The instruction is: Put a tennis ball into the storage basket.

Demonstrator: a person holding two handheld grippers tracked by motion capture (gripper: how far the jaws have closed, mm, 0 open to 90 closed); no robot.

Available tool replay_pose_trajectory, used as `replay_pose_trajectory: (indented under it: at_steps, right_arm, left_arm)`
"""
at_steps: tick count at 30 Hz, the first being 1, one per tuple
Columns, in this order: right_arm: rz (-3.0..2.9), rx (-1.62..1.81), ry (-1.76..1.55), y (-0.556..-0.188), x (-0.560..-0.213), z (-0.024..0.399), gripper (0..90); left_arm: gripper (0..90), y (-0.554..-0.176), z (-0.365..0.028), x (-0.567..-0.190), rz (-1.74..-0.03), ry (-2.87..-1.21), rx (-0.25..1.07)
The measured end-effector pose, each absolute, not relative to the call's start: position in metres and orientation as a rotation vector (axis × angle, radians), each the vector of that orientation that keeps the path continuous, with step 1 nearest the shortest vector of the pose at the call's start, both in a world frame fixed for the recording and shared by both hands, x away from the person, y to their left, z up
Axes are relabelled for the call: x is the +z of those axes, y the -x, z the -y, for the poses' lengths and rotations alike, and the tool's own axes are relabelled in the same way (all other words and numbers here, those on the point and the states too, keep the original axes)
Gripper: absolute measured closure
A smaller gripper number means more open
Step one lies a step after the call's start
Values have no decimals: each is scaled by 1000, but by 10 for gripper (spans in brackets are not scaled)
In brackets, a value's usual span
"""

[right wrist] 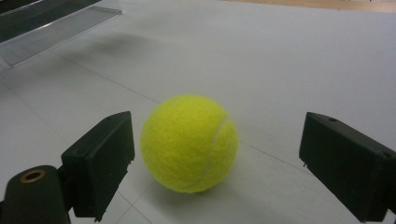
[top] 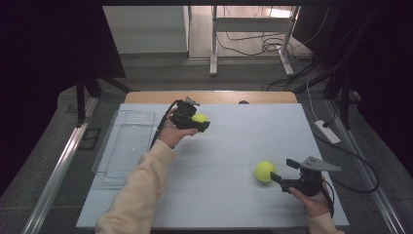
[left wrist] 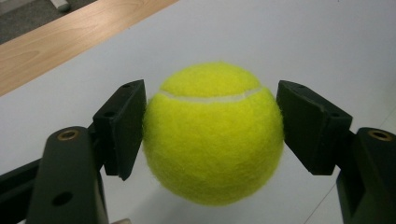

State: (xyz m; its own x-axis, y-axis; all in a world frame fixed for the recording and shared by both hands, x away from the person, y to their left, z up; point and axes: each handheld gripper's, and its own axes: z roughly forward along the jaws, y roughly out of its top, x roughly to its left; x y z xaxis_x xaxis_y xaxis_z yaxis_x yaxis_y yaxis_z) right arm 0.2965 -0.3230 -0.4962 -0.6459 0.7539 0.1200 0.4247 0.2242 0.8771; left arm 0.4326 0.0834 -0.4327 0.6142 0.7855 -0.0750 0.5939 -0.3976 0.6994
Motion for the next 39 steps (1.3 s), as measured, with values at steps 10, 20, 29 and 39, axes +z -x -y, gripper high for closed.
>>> replay_pose_trajectory:
  at_steps: [10,20,29,39]
  right_arm:
    - [-2173,1391,-1092,-296,-496,322,103]
    - [-2176,1392,-1087,-296,-496,322,103]
    - [-2176,1390,-1086,-296,-496,322,103]
    - [-2176,1391,-1086,-296,-495,321,103]
  left_arm:
    - [279,-428,-88,-427,-1073,-2124,364]
    - [280,-425,-90,-424,-1070,-2112,390]
    - [281,-423,-97,-419,-1082,-2087,390]
    - [280,-418,-107,-409,-1078,-2074,414]
